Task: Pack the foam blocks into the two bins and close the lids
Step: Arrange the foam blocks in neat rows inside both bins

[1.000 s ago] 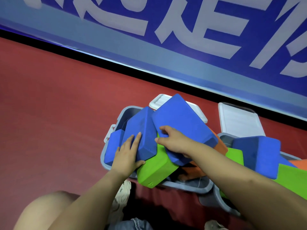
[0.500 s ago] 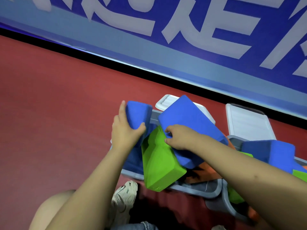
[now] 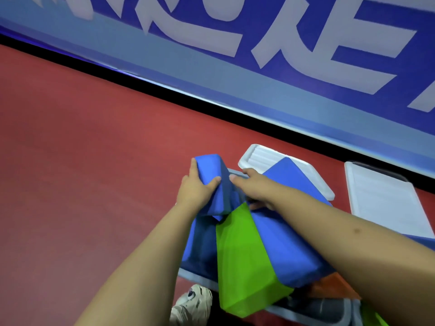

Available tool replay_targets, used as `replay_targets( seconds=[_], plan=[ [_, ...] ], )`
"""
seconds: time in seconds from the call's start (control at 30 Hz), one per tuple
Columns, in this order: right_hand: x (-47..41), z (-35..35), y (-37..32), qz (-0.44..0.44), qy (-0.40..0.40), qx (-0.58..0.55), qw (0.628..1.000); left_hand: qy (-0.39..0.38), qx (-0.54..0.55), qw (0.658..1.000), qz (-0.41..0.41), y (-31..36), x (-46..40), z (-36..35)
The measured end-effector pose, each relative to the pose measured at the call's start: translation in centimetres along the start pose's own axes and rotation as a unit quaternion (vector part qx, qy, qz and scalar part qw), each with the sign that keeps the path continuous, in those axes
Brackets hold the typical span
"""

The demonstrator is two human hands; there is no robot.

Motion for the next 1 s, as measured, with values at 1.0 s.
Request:
replay_targets(
  seconds=[1.0],
  plan=[
    [-8.2, -0.5, -2.1, 0.060, 0.135, 0.257, 0.955, -0.173, -0.158, 0.948, 0.214, -11.9, 1.7, -4.1]
  ],
)
Point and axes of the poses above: each hand's wrist, its own x-axis away from the middle knuckle, its own z-axis out of the back of the hand, y = z × x, the point moved 9 cm from there along -x, towards the middle knuckle, and after that the axes turned 4 degrees about x, right-handed, at the moved point
